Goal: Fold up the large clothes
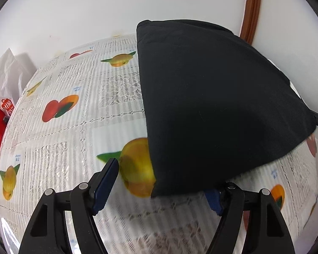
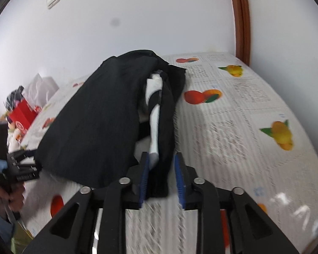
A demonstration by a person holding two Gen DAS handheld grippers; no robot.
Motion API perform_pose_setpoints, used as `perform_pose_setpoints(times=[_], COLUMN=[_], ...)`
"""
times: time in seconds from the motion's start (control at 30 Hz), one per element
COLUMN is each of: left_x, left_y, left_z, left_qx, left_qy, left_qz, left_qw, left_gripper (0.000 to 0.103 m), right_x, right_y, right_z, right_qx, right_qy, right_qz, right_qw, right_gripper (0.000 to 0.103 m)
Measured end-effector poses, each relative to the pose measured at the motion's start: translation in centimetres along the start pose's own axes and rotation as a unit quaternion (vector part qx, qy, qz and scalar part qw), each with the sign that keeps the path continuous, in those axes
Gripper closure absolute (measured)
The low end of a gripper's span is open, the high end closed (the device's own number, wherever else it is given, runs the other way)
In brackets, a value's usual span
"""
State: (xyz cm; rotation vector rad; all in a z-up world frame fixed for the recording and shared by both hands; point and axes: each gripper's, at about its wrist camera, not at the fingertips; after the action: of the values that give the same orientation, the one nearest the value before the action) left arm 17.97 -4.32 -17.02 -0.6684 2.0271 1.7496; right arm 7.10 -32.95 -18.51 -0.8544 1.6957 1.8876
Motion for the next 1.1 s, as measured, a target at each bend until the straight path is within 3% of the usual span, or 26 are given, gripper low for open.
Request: perform_pose_setpoints(times=[0.1,0.23,0.33,0.53,0.57,0.63,0.7,0.77,0.83,0.9,1.1], left_x=[0.8,1.7,1.7,1.0,0.9,0.6,0.5,0.5,0.5,0.5,-0.5], left_y=[1.2,2.3,2.4,2.3,2.1,1.7,1.5,1.6,1.6,1.5,1.6], left_z=[0.6,1.5,1.6,1.0,0.9,0.8,0.9,1.0,1.2,1.8,4.1], left_qx=[0.009,0.021,0.022,0.034,0.033,0.039,0.052,0.047,0.040,0.024,0.012], left_qy=[-0.002,-0.004,-0.007,-0.001,-0.002,0.003,0.011,0.015,0.012,0.014,0.030], left_qz=[-0.005,-0.009,-0.009,-0.011,-0.010,-0.004,0.002,-0.005,-0.013,-0.020,-0.025], left_qw=[0.9999,0.9997,0.9997,0.9994,0.9994,0.9992,0.9986,0.9987,0.9991,0.9994,0.9992], left_gripper=[0.032,0.036,0.047,0.064,0.071,0.078,0.086,0.087,0.089,0.099,0.100], right_x=[1.0,2.0,2.4,1.9,1.7,1.5,1.1,0.6,0.0,-0.7,-3.1], right_y=[1.8,2.6,1.4,-1.9,-2.4,-3.3,-3.8,-3.9,-4.4,-4.9,-7.2], right_z=[-0.6,0.0,1.4,1.6,1.5,1.2,1.3,1.9,2.5,2.9,4.3], right_qx=[0.023,0.001,0.001,0.009,0.010,0.003,-0.016,-0.004,0.000,-0.002,-0.014], right_qy=[0.010,0.024,0.039,0.004,0.001,-0.007,-0.012,0.003,0.020,0.026,0.035], right_qz=[0.009,0.021,0.030,0.030,0.034,0.037,0.034,0.032,0.031,0.031,0.027], right_qw=[1.000,0.999,0.999,1.000,0.999,0.999,0.999,0.999,0.999,0.999,0.999], right_gripper=[0.071,0.065,0.061,0.061,0.062,0.066,0.087,0.092,0.095,0.095,0.096])
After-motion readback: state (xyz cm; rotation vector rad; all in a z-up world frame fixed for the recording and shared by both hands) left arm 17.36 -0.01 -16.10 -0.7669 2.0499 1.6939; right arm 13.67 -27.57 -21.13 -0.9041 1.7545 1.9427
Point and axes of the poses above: each gripper's, at about its wrist camera, not at the fingertips, and y roughly against the way its jaws point, z to its left, x to its underside, and after that the axes turned 15 degrees about y, right-handed
